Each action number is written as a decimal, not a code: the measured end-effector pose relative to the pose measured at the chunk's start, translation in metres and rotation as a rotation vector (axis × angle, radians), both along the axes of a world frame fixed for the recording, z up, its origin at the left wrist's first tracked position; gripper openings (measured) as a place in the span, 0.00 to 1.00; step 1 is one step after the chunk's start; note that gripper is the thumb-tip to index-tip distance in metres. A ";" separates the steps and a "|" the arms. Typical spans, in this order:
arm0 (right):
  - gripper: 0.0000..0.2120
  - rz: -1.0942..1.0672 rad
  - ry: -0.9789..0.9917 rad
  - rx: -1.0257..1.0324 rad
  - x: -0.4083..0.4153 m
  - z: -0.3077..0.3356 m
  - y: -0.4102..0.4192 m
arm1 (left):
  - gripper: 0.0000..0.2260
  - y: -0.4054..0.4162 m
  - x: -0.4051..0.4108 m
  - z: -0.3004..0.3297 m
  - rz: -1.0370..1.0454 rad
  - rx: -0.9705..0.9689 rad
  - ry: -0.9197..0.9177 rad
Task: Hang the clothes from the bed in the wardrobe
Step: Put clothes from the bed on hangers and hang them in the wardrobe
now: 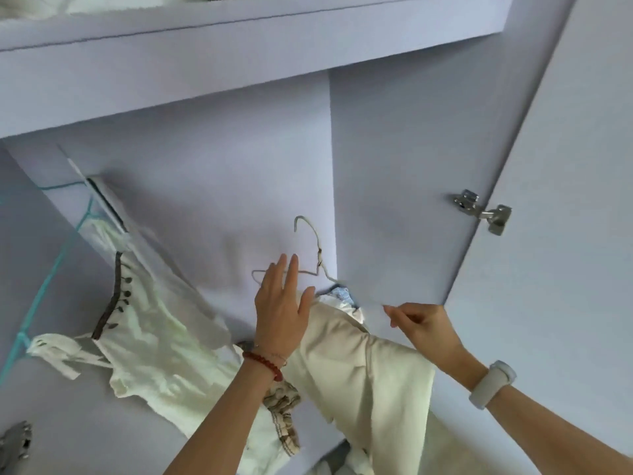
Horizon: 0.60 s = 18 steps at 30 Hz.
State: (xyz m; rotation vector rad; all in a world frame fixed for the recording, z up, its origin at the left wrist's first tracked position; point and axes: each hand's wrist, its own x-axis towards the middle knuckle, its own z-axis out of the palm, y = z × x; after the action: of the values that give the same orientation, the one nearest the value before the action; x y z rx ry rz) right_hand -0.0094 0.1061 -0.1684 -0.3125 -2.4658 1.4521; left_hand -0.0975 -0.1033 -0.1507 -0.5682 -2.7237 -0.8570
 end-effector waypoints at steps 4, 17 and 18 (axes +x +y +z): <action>0.17 -0.129 -0.061 0.059 0.084 -0.016 0.069 | 0.15 0.080 0.028 -0.019 -0.379 -0.129 -0.051; 0.04 -0.647 -0.203 0.415 0.373 -0.038 0.182 | 0.11 0.301 0.238 -0.061 -1.110 0.101 -0.321; 0.06 -0.672 -0.205 0.430 0.385 -0.036 0.180 | 0.08 0.312 0.254 -0.058 -1.162 0.099 -0.327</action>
State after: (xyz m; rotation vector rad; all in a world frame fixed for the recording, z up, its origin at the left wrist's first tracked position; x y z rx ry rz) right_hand 0.3756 0.2863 -0.2040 -1.1008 -2.3784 0.6285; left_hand 0.1564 0.2088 -0.2084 -2.2287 -2.3942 -1.3598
